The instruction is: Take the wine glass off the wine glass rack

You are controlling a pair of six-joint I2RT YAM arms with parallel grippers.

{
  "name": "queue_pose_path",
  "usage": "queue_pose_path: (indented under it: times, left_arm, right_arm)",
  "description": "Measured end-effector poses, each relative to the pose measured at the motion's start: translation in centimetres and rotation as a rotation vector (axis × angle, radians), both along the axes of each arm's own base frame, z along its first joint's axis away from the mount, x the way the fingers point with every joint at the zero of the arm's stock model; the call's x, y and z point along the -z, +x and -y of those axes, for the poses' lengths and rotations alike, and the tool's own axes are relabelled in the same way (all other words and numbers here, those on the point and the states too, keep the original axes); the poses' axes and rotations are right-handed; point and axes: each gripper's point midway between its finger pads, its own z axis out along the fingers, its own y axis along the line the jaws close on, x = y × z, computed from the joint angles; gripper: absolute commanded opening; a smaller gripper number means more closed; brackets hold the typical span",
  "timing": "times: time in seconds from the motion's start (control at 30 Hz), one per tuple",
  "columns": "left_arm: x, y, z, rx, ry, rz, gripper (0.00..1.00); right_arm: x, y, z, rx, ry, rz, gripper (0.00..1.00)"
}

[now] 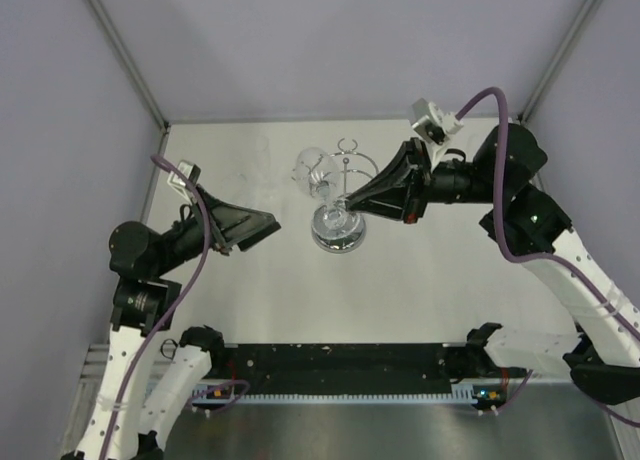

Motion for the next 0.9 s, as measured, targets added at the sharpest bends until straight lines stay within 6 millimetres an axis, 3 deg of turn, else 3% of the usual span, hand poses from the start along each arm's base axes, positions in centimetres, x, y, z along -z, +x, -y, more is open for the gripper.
queue_pose_path:
  times: [0.6, 0.9]
  left_arm:
    - [0.8, 0.6, 0.1, 0.011, -0.055, -0.077, 0.97]
    - [1.5, 0.9, 0.2, 0.016, -0.066, -0.109, 0.96]
  right_arm:
    - [3.5, -2.6, -4.4, -0.080, -0.063, 0.047, 0.00]
    - [3.7, -3.1, -6.5, -0.096, -0.078, 0.083, 0.00]
